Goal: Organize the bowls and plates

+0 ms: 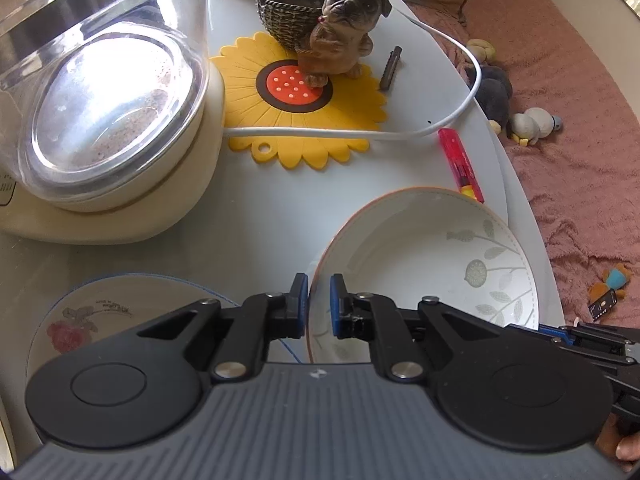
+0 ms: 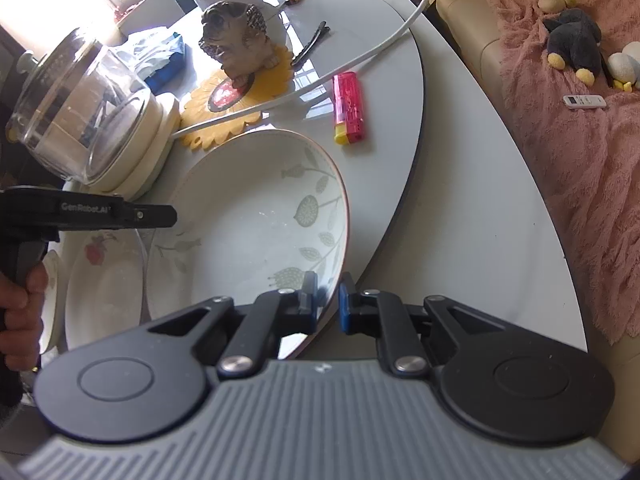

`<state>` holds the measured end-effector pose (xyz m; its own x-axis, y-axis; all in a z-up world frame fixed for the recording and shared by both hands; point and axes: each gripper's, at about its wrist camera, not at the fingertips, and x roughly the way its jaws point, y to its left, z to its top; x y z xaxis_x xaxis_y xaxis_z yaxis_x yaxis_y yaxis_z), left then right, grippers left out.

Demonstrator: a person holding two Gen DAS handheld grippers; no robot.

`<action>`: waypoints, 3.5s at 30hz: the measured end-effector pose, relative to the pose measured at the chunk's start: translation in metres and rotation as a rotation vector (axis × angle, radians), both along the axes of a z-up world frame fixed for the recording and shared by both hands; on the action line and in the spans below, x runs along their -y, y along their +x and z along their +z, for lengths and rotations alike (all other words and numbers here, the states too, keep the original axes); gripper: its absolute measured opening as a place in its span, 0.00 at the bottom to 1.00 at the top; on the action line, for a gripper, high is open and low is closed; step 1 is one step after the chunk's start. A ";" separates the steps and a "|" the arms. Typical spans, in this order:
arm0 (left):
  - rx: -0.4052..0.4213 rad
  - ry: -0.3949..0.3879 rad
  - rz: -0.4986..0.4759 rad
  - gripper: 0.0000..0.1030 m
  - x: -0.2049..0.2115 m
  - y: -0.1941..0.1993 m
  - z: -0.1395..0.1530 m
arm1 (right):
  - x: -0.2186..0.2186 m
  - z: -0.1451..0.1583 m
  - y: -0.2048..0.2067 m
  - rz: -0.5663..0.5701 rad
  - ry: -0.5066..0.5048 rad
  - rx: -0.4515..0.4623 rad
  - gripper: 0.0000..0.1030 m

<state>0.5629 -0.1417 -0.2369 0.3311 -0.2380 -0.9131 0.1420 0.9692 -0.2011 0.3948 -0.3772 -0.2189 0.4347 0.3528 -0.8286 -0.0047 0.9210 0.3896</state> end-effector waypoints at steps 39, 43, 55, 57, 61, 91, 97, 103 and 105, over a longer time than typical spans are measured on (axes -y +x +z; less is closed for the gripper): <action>0.036 -0.211 0.049 0.12 -0.051 -0.026 0.036 | -0.014 0.053 -0.014 0.066 0.010 0.113 0.13; 0.059 -0.199 0.070 0.12 -0.066 -0.040 0.049 | -0.025 0.060 -0.016 0.094 0.019 0.128 0.13; 0.068 -0.211 0.193 0.12 -0.132 -0.078 0.053 | -0.078 0.069 -0.015 0.221 0.014 0.166 0.13; 0.062 -0.198 0.221 0.12 -0.144 -0.084 0.050 | -0.092 0.065 -0.012 0.252 0.020 0.159 0.13; 0.048 -0.178 0.276 0.12 -0.168 -0.099 0.040 | -0.120 0.053 -0.011 0.311 0.022 0.149 0.13; -0.013 -0.096 0.357 0.12 -0.208 -0.114 0.014 | -0.180 0.010 0.017 0.424 -0.063 0.075 0.13; 0.011 -0.152 0.424 0.12 -0.212 -0.124 0.028 | -0.183 0.013 0.019 0.373 -0.083 0.039 0.13; 0.056 -0.147 0.448 0.12 -0.208 -0.135 0.051 | -0.176 0.025 0.015 0.303 -0.078 0.065 0.14; 0.074 -0.142 0.449 0.12 -0.207 -0.142 0.060 | -0.175 0.032 0.013 0.288 -0.082 0.088 0.14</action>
